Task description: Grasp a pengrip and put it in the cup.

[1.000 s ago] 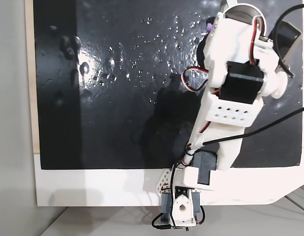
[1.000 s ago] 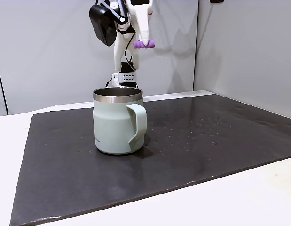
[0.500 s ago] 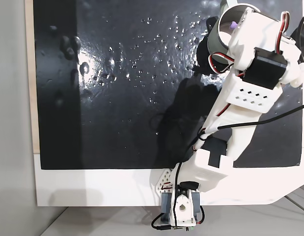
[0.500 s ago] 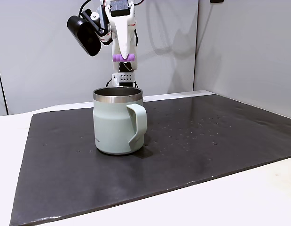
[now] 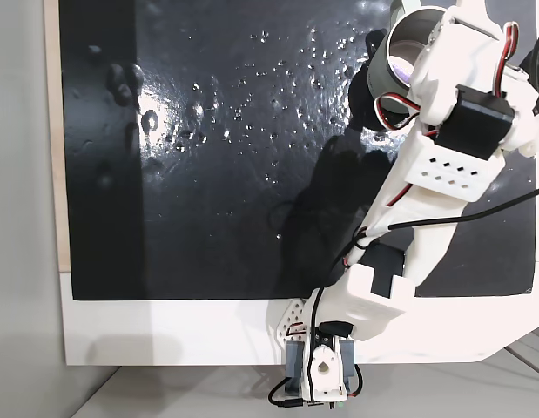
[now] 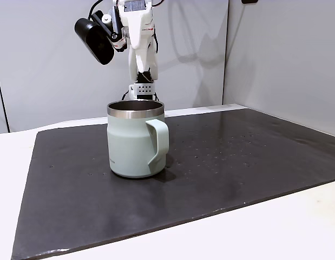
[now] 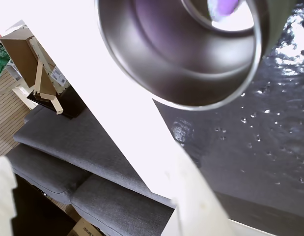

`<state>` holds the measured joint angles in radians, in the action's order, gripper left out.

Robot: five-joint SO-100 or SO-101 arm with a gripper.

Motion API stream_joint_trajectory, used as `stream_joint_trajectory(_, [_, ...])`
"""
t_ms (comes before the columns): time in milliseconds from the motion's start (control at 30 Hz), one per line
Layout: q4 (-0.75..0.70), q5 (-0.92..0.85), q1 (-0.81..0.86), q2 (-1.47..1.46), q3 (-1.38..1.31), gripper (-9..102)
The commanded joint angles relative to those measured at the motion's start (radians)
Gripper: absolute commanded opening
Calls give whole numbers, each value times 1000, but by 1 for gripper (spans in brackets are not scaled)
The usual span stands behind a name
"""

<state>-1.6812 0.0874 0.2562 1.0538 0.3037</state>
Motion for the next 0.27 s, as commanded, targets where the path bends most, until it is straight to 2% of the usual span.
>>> stream_joint_trajectory(0, [-8,-15,9,28,-35,30])
stream_joint_trajectory(233, [-8,-17,5,46,-26,30])
